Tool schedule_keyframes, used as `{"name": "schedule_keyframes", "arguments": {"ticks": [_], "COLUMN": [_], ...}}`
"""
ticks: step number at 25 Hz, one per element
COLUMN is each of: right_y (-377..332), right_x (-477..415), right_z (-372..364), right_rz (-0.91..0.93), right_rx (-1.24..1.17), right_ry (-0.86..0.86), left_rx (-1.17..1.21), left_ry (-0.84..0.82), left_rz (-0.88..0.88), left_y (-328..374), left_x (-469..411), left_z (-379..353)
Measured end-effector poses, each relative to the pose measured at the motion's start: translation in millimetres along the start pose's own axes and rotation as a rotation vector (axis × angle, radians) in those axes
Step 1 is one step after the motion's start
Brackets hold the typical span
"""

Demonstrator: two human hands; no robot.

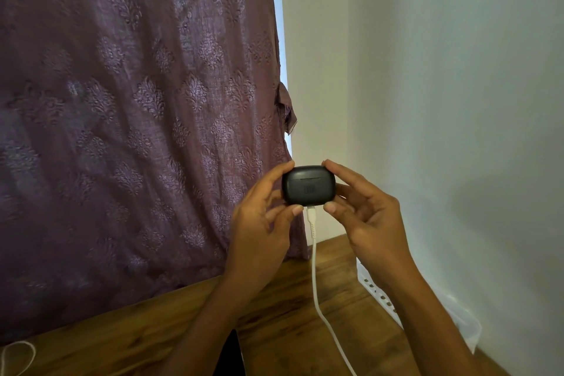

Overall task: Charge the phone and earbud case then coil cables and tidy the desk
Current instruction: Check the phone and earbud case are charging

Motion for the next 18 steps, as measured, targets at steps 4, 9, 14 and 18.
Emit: {"name": "schedule_keyframes", "arguments": {"ticks": [4, 9, 14, 18], "right_y": [5.5, 23.1, 57.1, 94.7], "right_x": [-0.9, 2.8, 13.5, 28.5], "right_z": [-0.9, -6.4, -15.1, -26.0], "right_rz": [-0.024, -0.062, -0.162, -0.282], "right_rx": [-0.004, -0.023, 0.031, 0.108], "right_ry": [-0.002, -0.029, -0.07, -0.163], "left_rx": [-0.008, -0.03, -0.054, -0.09], "left_ry": [-0.01, -0.01, 0.001, 0.017], "left_rz": [0.016, 0.071, 0.175, 0.316], "left_y": [-4.5, -19.3, -54.5, -100.1], "left_x": [1.4, 8.2, 26.6, 55.0], "left_z": [0.9, 2.0, 4.4, 6.3]}}
Point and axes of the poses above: each hand's wrist, its own x-axis away from the middle knuckle, its own z-axis out of the back of the hand, y = z × x, the point moved 3 cm from there along -x, towards the middle knuckle, and after that the axes turned 5 degrees about -y, right-handed, at the moved point
